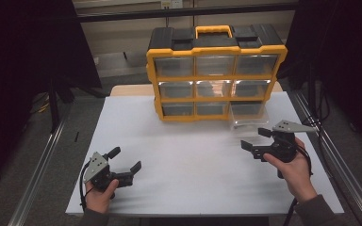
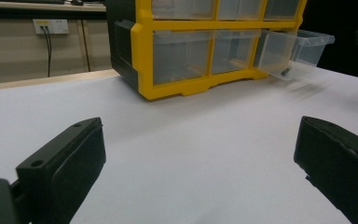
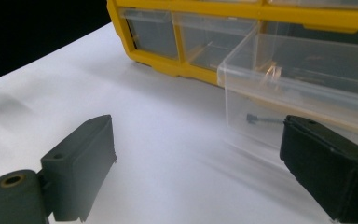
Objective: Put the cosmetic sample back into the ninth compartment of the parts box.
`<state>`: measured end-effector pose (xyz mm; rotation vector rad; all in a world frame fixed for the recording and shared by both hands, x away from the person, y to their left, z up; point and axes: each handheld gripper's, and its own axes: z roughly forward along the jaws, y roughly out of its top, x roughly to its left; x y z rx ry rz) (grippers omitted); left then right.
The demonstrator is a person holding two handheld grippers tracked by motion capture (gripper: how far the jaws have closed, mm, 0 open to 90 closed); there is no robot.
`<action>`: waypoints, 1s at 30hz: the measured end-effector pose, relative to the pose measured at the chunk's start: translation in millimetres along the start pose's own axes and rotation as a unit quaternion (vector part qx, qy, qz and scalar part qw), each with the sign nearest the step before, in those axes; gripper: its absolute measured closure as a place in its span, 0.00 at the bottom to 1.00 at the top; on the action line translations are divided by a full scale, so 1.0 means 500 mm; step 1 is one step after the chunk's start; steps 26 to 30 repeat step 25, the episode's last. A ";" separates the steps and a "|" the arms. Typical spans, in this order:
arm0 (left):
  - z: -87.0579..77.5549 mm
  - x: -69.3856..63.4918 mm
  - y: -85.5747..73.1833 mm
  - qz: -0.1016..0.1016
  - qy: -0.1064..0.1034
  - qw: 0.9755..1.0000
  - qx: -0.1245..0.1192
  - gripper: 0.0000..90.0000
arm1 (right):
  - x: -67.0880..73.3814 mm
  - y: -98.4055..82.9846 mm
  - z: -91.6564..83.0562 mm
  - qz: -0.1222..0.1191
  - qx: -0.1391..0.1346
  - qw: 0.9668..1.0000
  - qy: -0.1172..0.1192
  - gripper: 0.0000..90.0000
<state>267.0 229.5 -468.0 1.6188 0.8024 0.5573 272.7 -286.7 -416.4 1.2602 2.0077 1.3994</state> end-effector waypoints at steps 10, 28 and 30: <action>0.001 0.000 0.001 0.004 -0.003 1.000 0.000 0.03 | 0.003 -0.063 -0.020 0.001 -0.018 1.000 -0.001 0.10; 0.002 -0.002 -0.001 0.006 -0.001 1.000 0.005 0.03 | 0.004 -0.119 -0.034 -0.004 -0.035 0.999 -0.010 0.08; 0.002 -0.002 -0.001 0.006 -0.001 1.000 0.005 0.03 | 0.004 -0.119 -0.034 -0.004 -0.035 0.999 -0.010 0.08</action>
